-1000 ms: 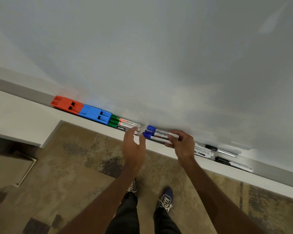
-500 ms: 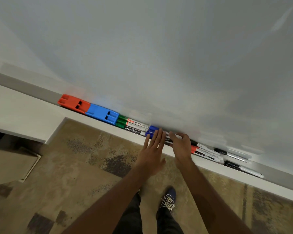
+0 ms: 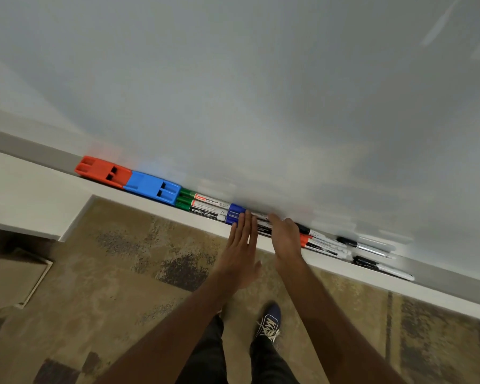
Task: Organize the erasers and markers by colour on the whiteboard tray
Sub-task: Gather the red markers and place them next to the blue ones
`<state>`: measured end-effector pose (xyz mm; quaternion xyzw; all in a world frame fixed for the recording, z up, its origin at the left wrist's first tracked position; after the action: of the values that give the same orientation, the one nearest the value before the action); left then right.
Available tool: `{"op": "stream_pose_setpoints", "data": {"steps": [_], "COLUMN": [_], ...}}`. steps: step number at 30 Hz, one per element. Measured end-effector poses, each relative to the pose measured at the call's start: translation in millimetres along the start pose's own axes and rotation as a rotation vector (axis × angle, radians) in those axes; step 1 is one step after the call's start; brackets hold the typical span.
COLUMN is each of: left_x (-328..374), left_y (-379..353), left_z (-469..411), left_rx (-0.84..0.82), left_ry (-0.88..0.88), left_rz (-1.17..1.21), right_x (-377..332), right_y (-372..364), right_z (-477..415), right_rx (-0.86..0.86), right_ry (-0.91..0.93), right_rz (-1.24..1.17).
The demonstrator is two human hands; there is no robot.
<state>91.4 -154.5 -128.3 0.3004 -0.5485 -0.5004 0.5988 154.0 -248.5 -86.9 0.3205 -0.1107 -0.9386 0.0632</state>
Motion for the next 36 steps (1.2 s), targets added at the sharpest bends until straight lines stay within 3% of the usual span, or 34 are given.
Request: {"op": "stream_pose_setpoints", "data": {"steps": [4, 8, 12, 15, 23, 29, 32, 36], "left_x": [6, 18, 31, 41, 62, 87, 89, 82], "left_y": [9, 26, 40, 33, -9, -26, -26, -23], "left_z": [-3, 0, 8, 9, 7, -3, -6, -6], "left_rx": [0.040, 0.185, 0.397, 0.427, 0.276, 0.280, 0.342, 0.411], "left_ry": [-0.038, -0.026, 0.101, 0.225, 0.579, 0.781, 0.793, 0.804], "left_rz": [0.098, 0.255, 0.450, 0.641, 1.264, 1.758, 1.837, 1.820], "right_x": [-15, -17, -5, 0, -2, 3, 8, 4], "right_y": [31, 89, 119, 119, 115, 113, 112, 126], "right_z": [16, 21, 3, -6, -8, 12, 17, 7], "right_rx": [0.138, 0.347, 0.320, 0.287, 0.309, 0.191, 0.062, 0.122], "right_ry": [0.296, 0.594, 0.745, 0.825, 0.957, 1.023, 1.048, 0.976], "right_rz": [0.337, 0.680, 0.991, 1.154, 1.242, 1.052, 0.991, 0.961]}}
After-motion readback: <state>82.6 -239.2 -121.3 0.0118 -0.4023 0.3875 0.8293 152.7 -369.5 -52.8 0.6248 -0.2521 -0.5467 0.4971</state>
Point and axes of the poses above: each hand's wrist, its own z-axis away from the middle knuckle, its own y-axis out of the back of the hand, x = y × z, the point moved 8 cm from there along -z, towards the middle knuckle, and after that the axes turned 9 degrees about -y, right-handed, at the moved point
